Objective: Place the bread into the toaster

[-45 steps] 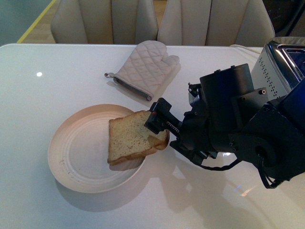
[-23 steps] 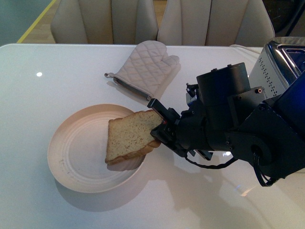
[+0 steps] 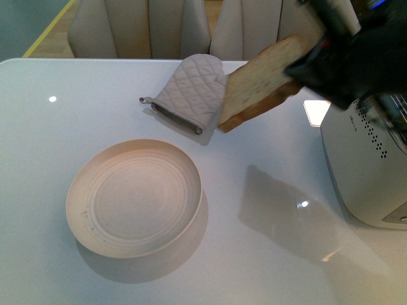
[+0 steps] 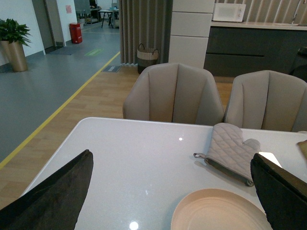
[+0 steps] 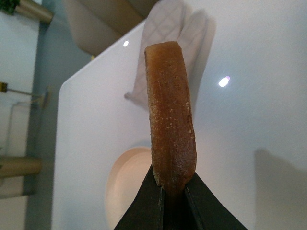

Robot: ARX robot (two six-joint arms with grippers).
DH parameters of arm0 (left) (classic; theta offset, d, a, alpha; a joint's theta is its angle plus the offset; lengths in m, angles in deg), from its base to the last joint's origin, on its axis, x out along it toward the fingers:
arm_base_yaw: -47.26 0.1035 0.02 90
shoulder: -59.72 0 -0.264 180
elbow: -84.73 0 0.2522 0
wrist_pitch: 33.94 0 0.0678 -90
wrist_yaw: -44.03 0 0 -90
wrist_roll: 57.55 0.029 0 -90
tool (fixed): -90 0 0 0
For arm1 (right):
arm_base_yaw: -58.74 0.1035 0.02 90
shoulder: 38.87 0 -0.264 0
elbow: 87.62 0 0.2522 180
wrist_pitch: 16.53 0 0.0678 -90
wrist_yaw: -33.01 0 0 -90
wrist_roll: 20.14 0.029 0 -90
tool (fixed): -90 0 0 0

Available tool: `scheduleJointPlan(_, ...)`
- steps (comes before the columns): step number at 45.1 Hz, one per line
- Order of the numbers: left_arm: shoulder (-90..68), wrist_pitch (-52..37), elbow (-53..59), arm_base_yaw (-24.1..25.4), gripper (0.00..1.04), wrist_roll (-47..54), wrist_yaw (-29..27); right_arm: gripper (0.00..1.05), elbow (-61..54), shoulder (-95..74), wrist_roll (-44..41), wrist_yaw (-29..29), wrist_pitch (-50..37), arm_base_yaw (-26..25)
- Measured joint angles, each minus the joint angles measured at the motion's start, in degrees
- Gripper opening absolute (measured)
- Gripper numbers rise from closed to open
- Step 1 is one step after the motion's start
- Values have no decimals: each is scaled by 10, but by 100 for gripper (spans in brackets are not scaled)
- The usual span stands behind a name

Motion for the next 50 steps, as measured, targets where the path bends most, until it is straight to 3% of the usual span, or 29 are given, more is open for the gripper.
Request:
scheduleJointPlan(7, 0, 0, 0, 0, 98, 0, 0, 3, 57, 158, -158, 84, 171, -70)
scheduleJointPlan(14, 0, 0, 0, 0, 98, 0, 0, 3, 155, 228, -290, 115, 327, -112)
scheduleJointPlan(19, 0, 0, 0, 0, 98, 0, 0, 3, 185, 232, -328, 126, 388, -116)
scheduleJointPlan(31, 0, 0, 0, 0, 98, 0, 0, 3, 214, 207, -394, 149, 455, -137)
scheduleJointPlan(50, 0, 0, 0, 0, 98, 0, 0, 3, 182, 172, -403, 157, 474, -152)
